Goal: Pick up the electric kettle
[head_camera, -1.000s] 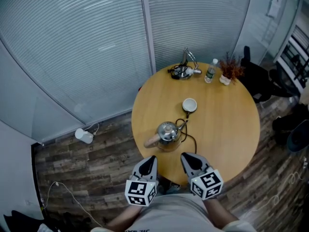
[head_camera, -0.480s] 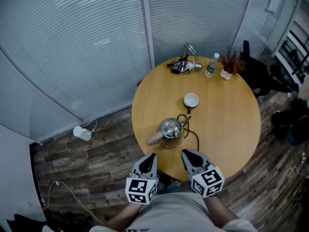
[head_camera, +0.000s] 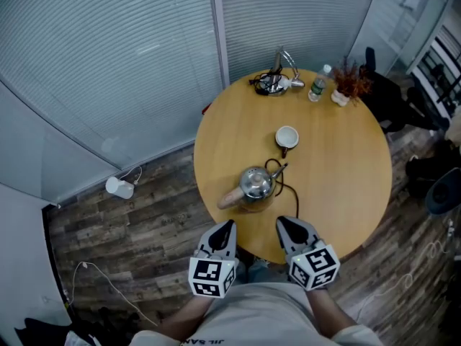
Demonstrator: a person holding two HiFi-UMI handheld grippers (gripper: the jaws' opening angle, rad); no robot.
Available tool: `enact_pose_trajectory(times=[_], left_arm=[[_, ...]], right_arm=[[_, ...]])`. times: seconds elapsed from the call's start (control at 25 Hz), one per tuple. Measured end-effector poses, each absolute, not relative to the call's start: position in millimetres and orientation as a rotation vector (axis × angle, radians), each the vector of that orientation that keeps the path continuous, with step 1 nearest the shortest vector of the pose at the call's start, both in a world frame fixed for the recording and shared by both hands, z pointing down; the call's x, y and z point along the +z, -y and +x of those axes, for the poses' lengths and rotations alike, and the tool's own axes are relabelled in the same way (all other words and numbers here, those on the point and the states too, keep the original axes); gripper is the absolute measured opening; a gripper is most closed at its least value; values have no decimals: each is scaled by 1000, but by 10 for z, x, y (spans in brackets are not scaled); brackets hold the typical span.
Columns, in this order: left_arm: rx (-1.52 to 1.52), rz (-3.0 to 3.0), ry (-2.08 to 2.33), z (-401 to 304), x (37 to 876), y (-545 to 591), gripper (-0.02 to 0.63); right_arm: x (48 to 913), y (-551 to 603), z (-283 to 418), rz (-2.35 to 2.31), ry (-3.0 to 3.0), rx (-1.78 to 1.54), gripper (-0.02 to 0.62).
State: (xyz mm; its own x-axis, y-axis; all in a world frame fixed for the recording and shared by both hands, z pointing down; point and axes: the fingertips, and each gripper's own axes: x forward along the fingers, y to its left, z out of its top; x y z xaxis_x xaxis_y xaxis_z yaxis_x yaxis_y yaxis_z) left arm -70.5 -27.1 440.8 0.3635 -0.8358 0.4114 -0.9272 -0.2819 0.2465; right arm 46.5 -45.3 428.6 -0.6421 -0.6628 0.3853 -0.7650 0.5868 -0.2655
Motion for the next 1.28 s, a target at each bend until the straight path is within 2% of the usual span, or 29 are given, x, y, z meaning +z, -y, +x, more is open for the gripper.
enact_pose_trajectory(times=[0.72, 0.92, 1.28], left_arm=[[329, 2108, 1611, -848, 4670, 469, 5], [378, 2082, 1635, -887, 4816, 482, 75], [441, 1994, 1679, -1011, 5137, 568, 161]], right_arm=[[4493, 609, 402, 1138, 2546, 649, 32], [4577, 609, 372, 1113, 2543, 667, 32], [4706, 653, 406, 1106, 2517, 688, 32]])
